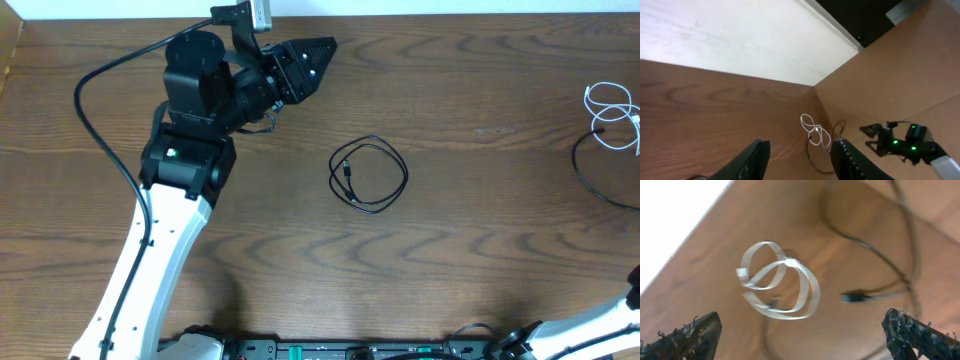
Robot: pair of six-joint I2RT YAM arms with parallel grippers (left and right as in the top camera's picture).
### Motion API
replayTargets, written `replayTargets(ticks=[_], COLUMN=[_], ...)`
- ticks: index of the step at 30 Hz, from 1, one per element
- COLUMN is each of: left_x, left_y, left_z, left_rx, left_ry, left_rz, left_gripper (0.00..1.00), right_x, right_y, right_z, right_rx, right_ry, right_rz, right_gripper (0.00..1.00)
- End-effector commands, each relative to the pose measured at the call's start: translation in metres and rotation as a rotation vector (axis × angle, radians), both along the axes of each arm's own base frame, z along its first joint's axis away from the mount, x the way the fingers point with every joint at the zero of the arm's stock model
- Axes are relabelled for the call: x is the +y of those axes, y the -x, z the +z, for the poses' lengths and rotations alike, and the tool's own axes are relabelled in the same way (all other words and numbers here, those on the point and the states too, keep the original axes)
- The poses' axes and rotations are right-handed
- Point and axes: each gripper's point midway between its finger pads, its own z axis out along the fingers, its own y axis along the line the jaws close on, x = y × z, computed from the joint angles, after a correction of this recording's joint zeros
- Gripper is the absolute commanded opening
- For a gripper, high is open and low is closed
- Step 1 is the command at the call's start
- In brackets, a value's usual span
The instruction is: Untangle cables
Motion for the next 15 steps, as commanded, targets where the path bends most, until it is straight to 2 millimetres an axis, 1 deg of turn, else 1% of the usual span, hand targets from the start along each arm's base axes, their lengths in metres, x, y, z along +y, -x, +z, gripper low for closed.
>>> replayTargets(ticks=[1,2,3,5,6,7,8,9,10,11,12,13,14,15], left_x=[0.000,-0.001,0.003,0.014,0.021,0.025,0.031,0.038,0.044,0.052,0.057,0.061,0.070,0.083], left_y=[-0.010,-0.014,-0.019,-0.027,-0.029,-0.029,-0.028,-0.027,-0.025,-0.023,-0.022,-0.021,-0.020,-0.019], left_z=[-0.011,-0.020,-0.037,-0.066,-0.085,-0.096,-0.112,-0.132,-0.145,-0.158,-0.166,-0.170,-0.176,-0.181], left_rx=[-0.011,-0.042,-0.025,0.065,0.130,0.167,0.223,0.292,0.337,0.382,0.407,0.421,0.444,0.462], left_ry=[-0.043,-0.099,-0.163,-0.226,-0.264,-0.286,-0.319,-0.364,-0.396,-0.434,-0.461,-0.478,-0.516,-0.557], left_rz=[0.005,-0.009,0.006,0.076,0.113,0.129,0.151,0.181,0.201,0.229,0.251,0.266,0.304,0.355], left_gripper=[0.45,0.45,0.45,0.45,0.45,0.45,0.45,0.45,0.45,0.45,0.45,0.45,0.45,0.45], right_x=[0.068,0.087,0.113,0.145,0.166,0.181,0.200,0.231,0.257,0.278,0.297,0.307,0.327,0.353], right_y=[-0.036,-0.046,-0.059,-0.074,-0.081,-0.086,-0.091,-0.098,-0.102,-0.105,-0.106,-0.107,-0.107,-0.105], right_z=[0.062,0.067,0.068,0.066,0.063,0.061,0.059,0.055,0.050,0.045,0.038,0.033,0.023,0.009], right_rx=[-0.198,-0.221,-0.237,-0.238,-0.231,-0.224,-0.214,-0.198,-0.183,-0.163,-0.133,-0.112,-0.060,0.006], right_ry=[-0.007,-0.024,-0.051,-0.082,-0.096,-0.101,-0.100,-0.091,-0.080,-0.071,-0.064,-0.058,-0.044,-0.022], right_rz=[0.257,0.315,0.385,0.460,0.510,0.549,0.599,0.687,0.764,0.818,0.858,0.875,0.906,0.952], right_gripper=[0.99,0.99,0.99,0.99,0.99,0.99,0.99,0.99,0.99,0.99,0.99,0.99,0.97,0.94])
